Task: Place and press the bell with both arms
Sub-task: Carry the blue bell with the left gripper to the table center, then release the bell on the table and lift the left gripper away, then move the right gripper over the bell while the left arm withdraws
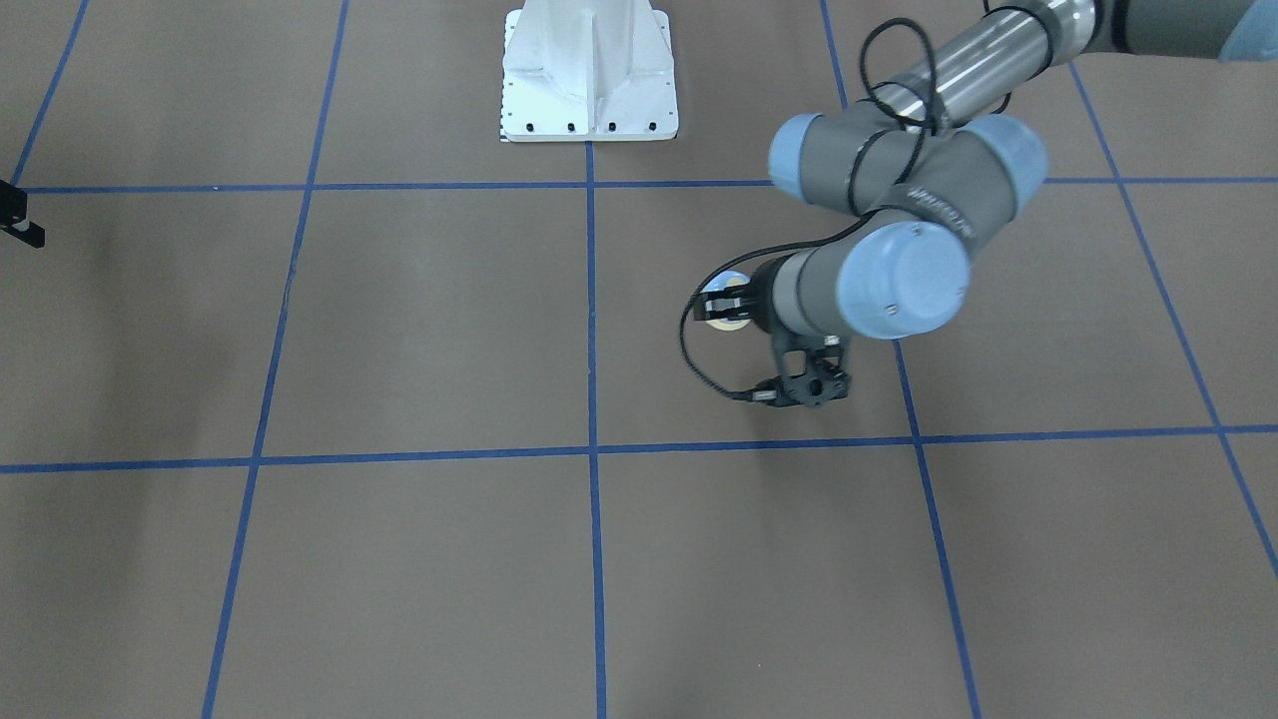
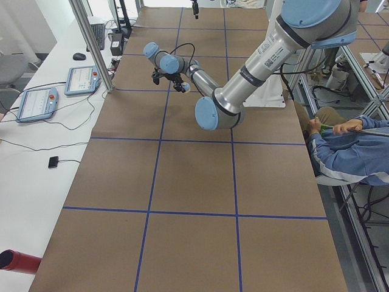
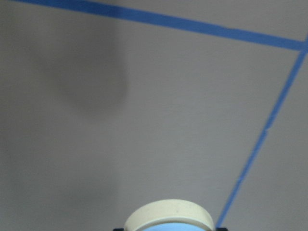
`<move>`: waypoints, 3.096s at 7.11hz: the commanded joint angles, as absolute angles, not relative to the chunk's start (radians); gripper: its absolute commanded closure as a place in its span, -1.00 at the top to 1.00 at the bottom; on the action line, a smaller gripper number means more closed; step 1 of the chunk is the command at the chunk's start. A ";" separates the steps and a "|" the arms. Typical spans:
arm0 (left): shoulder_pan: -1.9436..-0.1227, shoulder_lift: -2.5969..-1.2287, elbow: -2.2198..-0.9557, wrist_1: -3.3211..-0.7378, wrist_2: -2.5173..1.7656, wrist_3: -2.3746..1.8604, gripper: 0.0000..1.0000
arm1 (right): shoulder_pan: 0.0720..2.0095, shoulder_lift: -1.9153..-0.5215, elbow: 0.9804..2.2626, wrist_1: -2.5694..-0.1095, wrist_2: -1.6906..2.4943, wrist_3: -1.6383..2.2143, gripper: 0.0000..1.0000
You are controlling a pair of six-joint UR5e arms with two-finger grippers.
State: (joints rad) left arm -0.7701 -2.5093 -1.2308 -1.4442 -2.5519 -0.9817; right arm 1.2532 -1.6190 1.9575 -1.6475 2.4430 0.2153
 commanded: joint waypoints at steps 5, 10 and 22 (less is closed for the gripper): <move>-0.643 -2.671 -0.943 -1.660 -2.401 -1.118 0.02 | 1.252 -1.605 1.944 -1.647 2.442 0.216 1.00; -0.658 -2.669 -0.963 -1.686 -2.372 -1.123 0.98 | 1.194 -1.530 1.951 -1.646 2.439 0.334 1.00; -1.025 -1.858 -1.828 -1.649 -2.505 -0.931 0.98 | 0.485 -0.732 1.428 -1.397 1.894 1.548 -1.00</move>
State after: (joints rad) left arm -1.0212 -1.8671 -1.8219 -1.6491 -2.5060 -0.9331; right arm 0.4931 -0.7500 1.4768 -1.4383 1.8975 1.5267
